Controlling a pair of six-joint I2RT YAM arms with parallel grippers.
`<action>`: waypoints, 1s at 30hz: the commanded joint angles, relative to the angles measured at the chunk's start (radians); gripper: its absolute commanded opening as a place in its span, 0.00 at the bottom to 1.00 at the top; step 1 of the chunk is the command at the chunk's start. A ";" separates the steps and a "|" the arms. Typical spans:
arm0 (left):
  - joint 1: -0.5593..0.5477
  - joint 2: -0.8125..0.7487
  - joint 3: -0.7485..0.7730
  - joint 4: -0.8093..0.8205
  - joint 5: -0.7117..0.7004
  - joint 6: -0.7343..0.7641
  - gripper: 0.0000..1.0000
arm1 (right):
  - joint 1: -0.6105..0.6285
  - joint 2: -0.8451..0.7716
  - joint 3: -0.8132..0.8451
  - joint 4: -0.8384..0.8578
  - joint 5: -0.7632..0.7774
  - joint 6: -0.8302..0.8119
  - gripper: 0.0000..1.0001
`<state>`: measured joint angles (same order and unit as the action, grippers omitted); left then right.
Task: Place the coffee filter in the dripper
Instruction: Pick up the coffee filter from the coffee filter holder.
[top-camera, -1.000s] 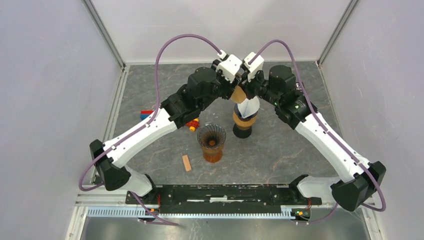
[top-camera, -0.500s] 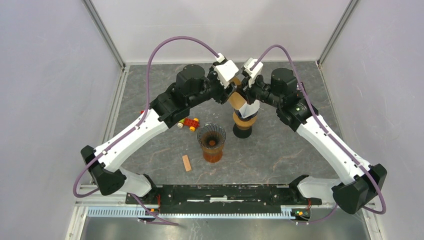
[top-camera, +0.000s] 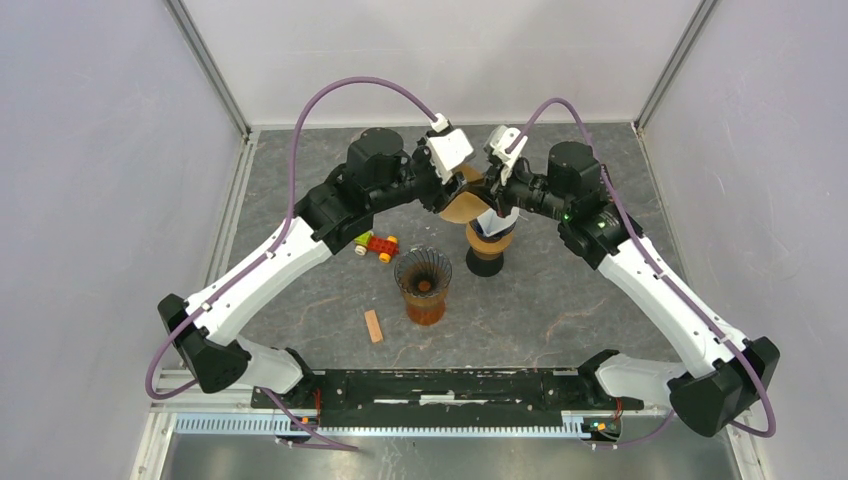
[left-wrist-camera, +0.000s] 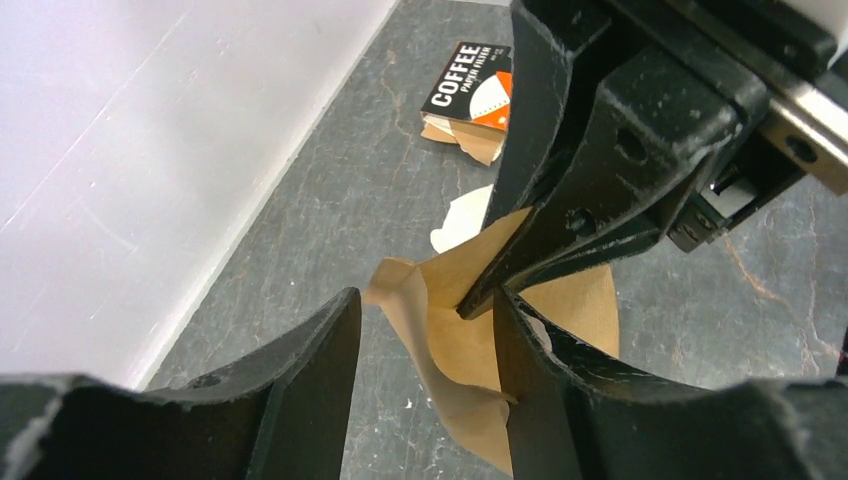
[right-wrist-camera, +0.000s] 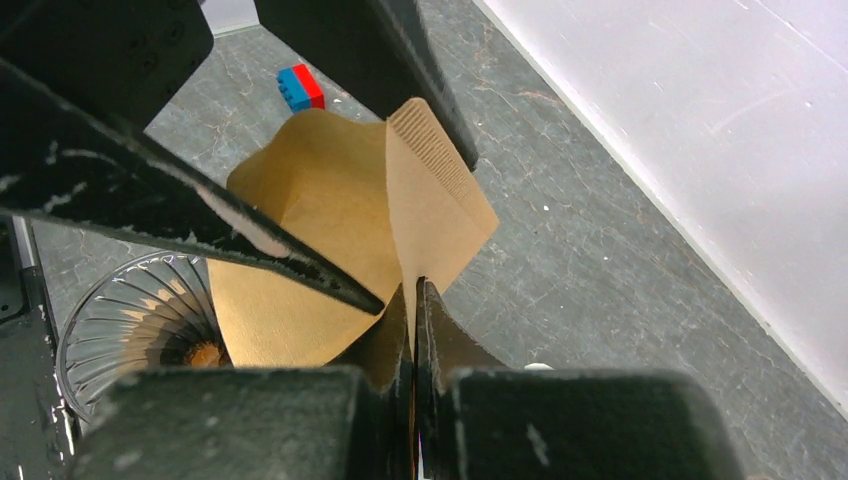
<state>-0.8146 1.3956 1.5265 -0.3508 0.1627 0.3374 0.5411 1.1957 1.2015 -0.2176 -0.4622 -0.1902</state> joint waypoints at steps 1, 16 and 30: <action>0.008 -0.003 0.041 -0.040 0.085 0.079 0.58 | -0.005 -0.034 -0.005 0.035 -0.023 -0.025 0.00; 0.014 0.027 0.122 -0.105 0.109 0.108 0.60 | -0.007 -0.031 -0.018 0.027 -0.004 -0.037 0.00; 0.013 0.033 0.109 -0.090 -0.057 0.122 0.63 | -0.007 -0.036 -0.037 0.041 -0.012 -0.038 0.00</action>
<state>-0.8062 1.4307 1.6100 -0.4736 0.1543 0.4282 0.5381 1.1831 1.1770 -0.2180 -0.4629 -0.2184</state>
